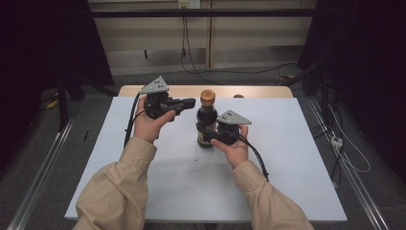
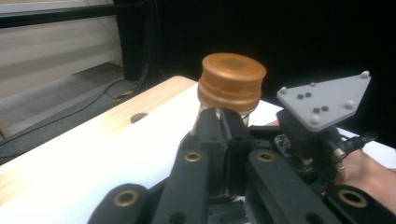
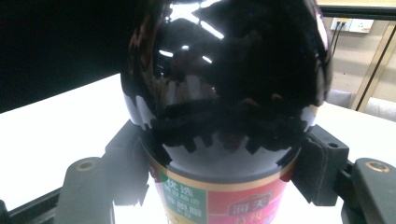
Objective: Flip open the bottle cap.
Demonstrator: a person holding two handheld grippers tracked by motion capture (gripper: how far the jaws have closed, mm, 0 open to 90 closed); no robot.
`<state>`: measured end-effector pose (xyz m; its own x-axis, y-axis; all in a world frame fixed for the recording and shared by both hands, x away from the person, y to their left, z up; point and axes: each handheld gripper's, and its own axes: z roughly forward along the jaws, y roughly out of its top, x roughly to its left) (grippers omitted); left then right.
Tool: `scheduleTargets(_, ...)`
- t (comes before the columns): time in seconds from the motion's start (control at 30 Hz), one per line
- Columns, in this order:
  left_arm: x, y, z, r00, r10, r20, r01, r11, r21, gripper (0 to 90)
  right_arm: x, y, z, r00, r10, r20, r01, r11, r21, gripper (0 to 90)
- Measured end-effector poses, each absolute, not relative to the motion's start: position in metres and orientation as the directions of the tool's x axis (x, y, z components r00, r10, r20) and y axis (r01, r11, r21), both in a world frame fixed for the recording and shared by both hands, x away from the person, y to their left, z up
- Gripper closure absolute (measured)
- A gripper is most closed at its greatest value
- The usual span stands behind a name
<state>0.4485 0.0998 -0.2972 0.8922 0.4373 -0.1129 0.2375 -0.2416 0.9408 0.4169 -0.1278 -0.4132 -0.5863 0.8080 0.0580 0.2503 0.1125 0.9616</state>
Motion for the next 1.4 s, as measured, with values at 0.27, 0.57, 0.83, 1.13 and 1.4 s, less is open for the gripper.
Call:
scheduleTargets(0.27, 0.451, 0.094, -0.291, 0.894, 0.434, -0.111, 0.242, -0.258, 0.935, 90.0, 0.417, -0.128, -0.413, -0.587, 0.807, 0.058, 0.252, 0.114, 0.961, 30.4)
scheduleTargets(0.57, 0.454, 0.089, -0.288, 0.897, 0.43, -0.099, 0.235, -0.276, 0.932, 90.0, 0.417, -0.128, -0.413, -0.586, 0.808, 0.055, 0.25, 0.115, 0.961, 30.4)
scheduleTargets(0.83, 0.455, 0.086, -0.288, 0.896, 0.431, -0.106, 0.248, -0.288, 0.925, 90.0, 0.417, -0.128, -0.414, -0.586, 0.809, 0.055, 0.249, 0.115, 0.962, 30.4)
scheduleTargets(1.13, 0.456, 0.085, -0.286, 0.899, 0.425, -0.104, 0.245, -0.292, 0.924, 90.0, 0.416, -0.127, -0.413, -0.589, 0.807, 0.048, 0.247, 0.123, 0.961, 30.8)
scheduleTargets(1.4, 0.458, 0.084, -0.286, 0.908, 0.404, -0.115, 0.249, -0.299, 0.921, 90.0, 0.417, -0.128, -0.413, -0.59, 0.806, 0.053, 0.255, 0.123, 0.959, 31.0)
